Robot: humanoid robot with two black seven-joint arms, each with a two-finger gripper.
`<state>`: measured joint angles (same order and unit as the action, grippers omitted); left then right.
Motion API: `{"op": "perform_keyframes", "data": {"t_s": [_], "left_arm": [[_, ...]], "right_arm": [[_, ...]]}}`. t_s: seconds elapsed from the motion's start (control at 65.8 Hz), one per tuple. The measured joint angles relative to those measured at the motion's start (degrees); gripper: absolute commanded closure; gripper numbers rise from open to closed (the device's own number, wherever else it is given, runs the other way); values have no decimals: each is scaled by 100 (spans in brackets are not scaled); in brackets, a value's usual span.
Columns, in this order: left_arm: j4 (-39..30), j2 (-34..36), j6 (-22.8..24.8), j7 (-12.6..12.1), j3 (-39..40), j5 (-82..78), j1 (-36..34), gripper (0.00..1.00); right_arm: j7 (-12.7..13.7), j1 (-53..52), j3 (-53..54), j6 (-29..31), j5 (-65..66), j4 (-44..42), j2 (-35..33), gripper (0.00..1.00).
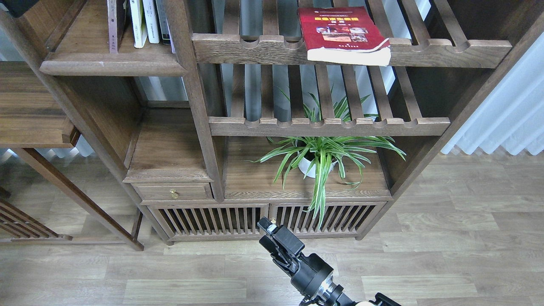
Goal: Organize books on shelf
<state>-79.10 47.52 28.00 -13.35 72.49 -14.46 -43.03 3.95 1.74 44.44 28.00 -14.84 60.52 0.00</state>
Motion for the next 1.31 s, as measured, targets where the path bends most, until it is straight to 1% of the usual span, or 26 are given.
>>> {"op": "perform_keyframes", "data": {"t_s": [0.106,0.198,0.243,0.441,0.456,0.502,0.517,0.593,0.608,0.669,0.775,0.836,0.943,1.003,1.14,1.307], "left_arm": [[-7,-210,0,-11,-36,4,70,36],[-7,-380,0,-68,-50,5,191,30],[-7,-461,0,-84,-62,6,367,27],[1,-963,0,-89,-51,2,1363,27],[2,-1164,0,-88,0,-1,1584,25],[2,-1263,0,-88,17,-3,1665,21],[4,-1320,0,-85,48,-3,1693,17],[43,-1592,0,-82,147,-4,1821,10],[51,-1649,0,-80,166,-3,1858,7],[70,-1822,0,-68,199,-4,1995,2],[82,-2137,0,-37,223,-3,2267,1],[99,-2431,0,-33,230,-3,2482,1],[126,-2978,0,-65,208,-7,2775,0],[130,-3171,0,-75,195,-10,2880,0],[172,-3292,0,-75,144,-12,3021,0],[385,-3309,0,-39,225,2,3095,0]], "right_arm": [[-4,-55,7,0,-1,5,0,1],[-8,-150,36,0,-2,66,0,1],[-12,-206,45,0,-2,111,0,1],[-27,-293,152,0,13,186,0,1],[-30,-294,176,0,12,193,0,1],[-34,-298,268,0,12,236,0,1],[-34,-298,287,0,13,245,0,1],[-42,-339,377,0,12,290,0,1],[-48,-354,394,0,12,298,0,1],[-99,-395,445,0,13,325,0,1],[-251,-416,558,0,23,376,0,1],[-308,-390,707,0,29,388,0,1],[-332,-332,929,0,67,411,0,1],[-334,-331,975,0,74,446,0,1],[-333,-352,984,0,79,597,0,1],[-360,-352,969,0,48,820,0,1]]}}
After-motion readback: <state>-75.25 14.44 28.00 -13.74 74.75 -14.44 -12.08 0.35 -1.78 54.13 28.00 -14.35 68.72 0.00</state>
